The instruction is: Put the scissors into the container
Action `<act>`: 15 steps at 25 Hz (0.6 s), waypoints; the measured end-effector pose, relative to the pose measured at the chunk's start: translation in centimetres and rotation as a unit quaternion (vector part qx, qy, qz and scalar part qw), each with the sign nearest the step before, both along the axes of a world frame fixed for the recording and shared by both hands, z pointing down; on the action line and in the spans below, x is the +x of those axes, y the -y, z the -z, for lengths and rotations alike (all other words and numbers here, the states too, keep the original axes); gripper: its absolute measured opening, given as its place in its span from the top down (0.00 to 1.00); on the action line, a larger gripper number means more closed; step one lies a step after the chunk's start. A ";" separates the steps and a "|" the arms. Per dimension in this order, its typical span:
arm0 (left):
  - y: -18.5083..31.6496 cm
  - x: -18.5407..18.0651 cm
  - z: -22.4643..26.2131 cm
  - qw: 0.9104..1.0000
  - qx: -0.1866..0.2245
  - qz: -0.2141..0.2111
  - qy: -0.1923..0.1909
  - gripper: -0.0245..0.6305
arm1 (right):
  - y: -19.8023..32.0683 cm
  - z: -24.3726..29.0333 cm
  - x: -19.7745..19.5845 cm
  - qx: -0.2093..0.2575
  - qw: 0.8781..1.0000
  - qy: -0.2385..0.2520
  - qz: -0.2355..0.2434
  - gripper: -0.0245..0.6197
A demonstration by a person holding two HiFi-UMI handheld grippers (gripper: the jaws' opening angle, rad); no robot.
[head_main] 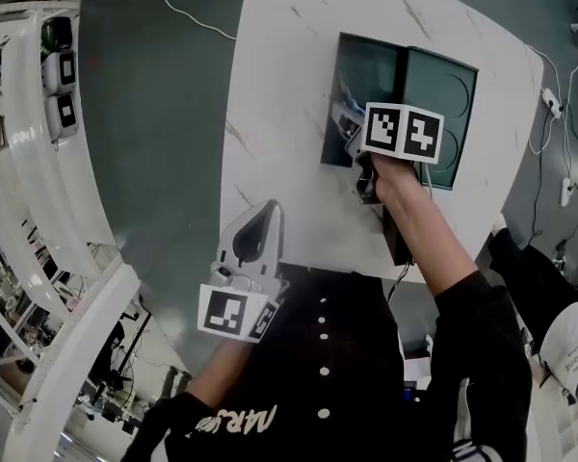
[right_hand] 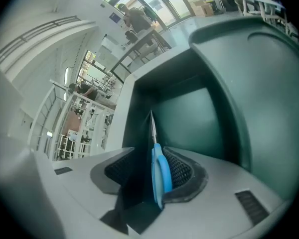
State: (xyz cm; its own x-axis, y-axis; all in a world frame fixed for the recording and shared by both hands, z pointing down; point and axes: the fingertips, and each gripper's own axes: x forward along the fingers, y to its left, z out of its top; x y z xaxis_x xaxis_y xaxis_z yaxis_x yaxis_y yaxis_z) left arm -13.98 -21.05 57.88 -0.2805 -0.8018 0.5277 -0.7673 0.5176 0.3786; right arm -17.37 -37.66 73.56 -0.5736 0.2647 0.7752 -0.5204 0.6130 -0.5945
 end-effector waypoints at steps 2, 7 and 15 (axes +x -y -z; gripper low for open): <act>0.1 0.1 0.2 1.000 0.003 -0.001 0.000 0.92 | 0.5 0.5 0.1 0.031 0.999 -0.003 0.010 0.65; 0.4 0.3 0.3 1.000 0.008 -0.006 0.000 0.92 | 0.8 1.5 0.3 0.069 0.997 -0.003 0.022 0.61; 0.1 0.5 0.3 1.000 0.012 -0.006 0.001 0.92 | 1.7 3.8 0.5 0.153 0.987 0.028 0.038 0.56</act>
